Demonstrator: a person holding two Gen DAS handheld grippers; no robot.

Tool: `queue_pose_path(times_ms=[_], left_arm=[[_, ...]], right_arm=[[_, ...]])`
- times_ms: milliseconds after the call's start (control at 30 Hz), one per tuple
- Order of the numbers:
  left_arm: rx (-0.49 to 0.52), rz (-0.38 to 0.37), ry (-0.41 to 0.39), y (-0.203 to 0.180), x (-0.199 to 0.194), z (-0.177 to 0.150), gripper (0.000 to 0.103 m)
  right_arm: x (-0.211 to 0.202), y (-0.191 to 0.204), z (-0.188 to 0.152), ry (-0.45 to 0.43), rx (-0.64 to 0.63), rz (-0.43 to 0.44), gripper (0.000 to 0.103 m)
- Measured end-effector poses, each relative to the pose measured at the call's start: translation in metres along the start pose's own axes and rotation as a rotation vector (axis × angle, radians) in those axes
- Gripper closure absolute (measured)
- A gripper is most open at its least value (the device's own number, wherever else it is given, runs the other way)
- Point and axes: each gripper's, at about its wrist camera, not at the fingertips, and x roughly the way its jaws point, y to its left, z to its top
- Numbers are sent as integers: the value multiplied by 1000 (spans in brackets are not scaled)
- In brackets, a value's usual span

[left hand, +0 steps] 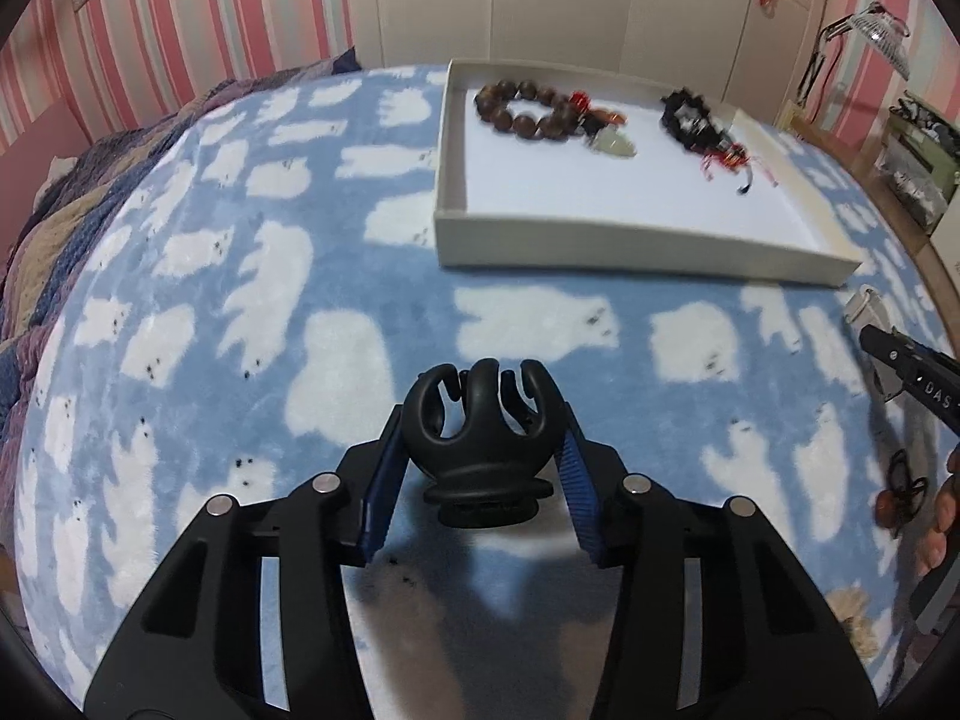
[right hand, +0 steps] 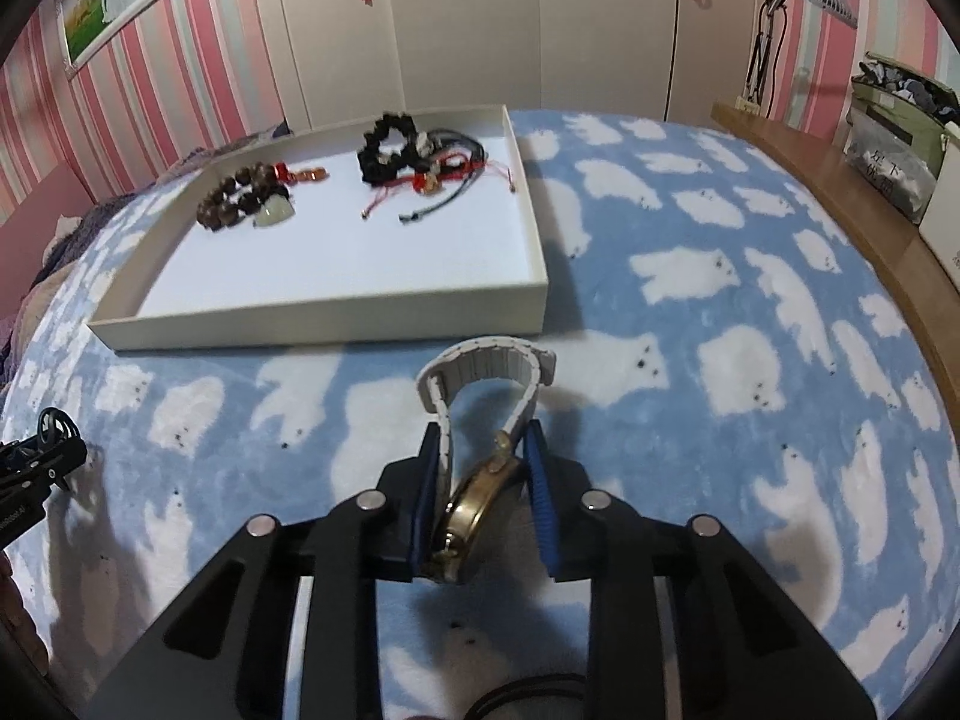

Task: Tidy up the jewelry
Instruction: 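Carry the claw clip and watch into the tray and open both tools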

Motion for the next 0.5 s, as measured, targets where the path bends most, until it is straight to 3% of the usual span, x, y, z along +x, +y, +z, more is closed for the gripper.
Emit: queue_pose_path(times_ms=[267, 400, 500], left_arm=[[48, -44, -91, -21, -35, 48, 56], [54, -45, -107, -28, -24, 88, 56], [43, -66, -68, -30, 4, 120, 56]], right_arm=[[-35, 8, 39, -77, -12, 25, 76], [-21, 20, 73, -71, -31, 31, 76], [12, 24, 103, -29, -19, 32, 76]])
